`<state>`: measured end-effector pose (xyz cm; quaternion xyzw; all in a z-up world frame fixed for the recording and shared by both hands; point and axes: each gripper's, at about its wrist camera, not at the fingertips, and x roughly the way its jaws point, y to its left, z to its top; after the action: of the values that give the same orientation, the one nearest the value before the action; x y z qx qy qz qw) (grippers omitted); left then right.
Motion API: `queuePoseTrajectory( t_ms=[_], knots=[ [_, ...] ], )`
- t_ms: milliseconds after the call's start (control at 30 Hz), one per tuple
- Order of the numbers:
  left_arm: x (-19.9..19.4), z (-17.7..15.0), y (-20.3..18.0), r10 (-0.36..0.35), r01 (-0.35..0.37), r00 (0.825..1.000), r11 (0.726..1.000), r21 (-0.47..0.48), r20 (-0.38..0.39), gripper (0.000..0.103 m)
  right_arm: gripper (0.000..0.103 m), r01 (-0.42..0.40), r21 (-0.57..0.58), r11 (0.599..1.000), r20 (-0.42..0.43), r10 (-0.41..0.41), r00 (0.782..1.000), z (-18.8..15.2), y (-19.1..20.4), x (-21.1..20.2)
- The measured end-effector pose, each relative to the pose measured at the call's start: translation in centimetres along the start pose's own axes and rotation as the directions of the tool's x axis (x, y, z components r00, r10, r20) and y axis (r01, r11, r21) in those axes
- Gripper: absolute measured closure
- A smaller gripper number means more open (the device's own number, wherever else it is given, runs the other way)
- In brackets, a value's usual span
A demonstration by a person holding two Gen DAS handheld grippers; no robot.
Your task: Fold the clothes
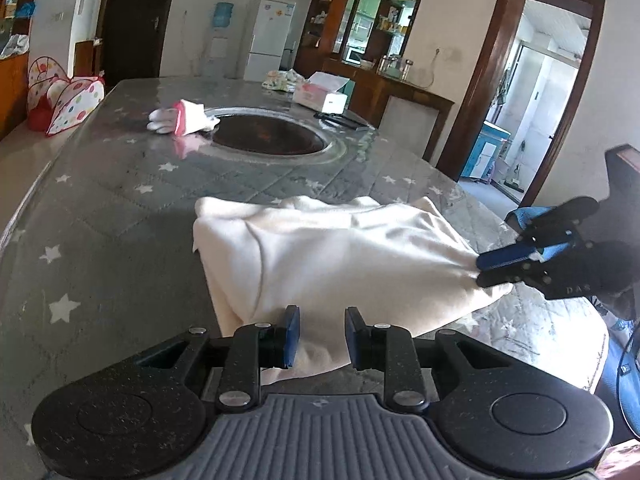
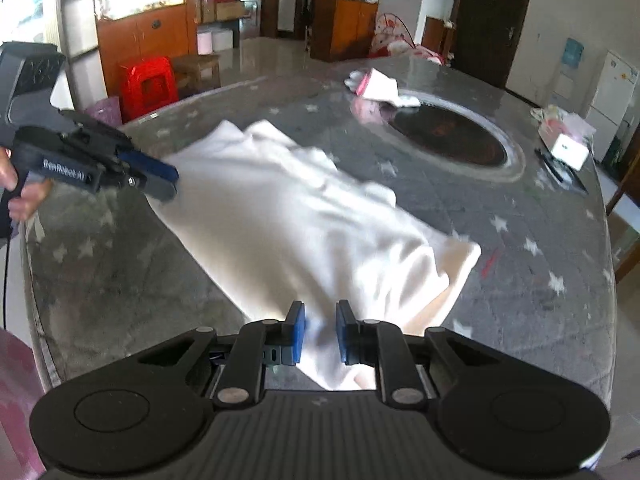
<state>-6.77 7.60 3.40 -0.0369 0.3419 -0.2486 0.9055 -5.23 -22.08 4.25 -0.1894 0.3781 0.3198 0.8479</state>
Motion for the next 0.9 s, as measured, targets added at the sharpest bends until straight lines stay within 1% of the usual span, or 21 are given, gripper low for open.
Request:
queuePoseTrajectory(
  t_ms=[133, 300, 433, 533, 733, 900],
  knots=[
    [0.2, -0.1, -0.1, 0.013, -0.013, 1.000, 1.000, 0.021, -0.005, 0.076, 0.088, 0.011, 0.015, 1.000, -0.010, -0.011, 1.000, -0.7, -0.5, 0.1],
    [0.1, 0.0, 0.2, 0.004, -0.003, 1.000, 1.000, 0.011, -0.011, 0.076, 0.088, 0.007, 0.031, 1.000, -0.009, -0.007, 1.000, -1.0, -1.0, 0.1],
    [-0.3, 1.0, 0.1, -0.011, 0.011, 1.000, 1.000, 0.012, -0.009, 0.075, 0.088, -0.011, 0.044, 0.999, 0.005, 0.011, 1.000, -0.2, -1.2, -0.6],
    [-0.3, 2.1, -0.1, 0.001, -0.001, 1.000, 0.999, 0.035, 0.010, 0.074, 0.088, 0.005, 0.030, 1.000, 0.032, -0.006, 0.999, 0.9, -1.4, -0.7],
    [1.5, 4.2, 0.7, 0.025, -0.026, 1.000, 0.999, 0.037, 0.014, 0.074, 0.088, 0.008, 0.049, 0.999, 0.052, -0.010, 0.999, 2.6, -2.4, 1.1],
    [3.5, 4.0, 2.2, 0.062, -0.061, 0.998, 0.998, 0.015, -0.034, 0.074, 0.088, 0.011, 0.071, 0.997, 0.019, -0.013, 1.000, 2.4, -3.0, 3.4]
  ],
)
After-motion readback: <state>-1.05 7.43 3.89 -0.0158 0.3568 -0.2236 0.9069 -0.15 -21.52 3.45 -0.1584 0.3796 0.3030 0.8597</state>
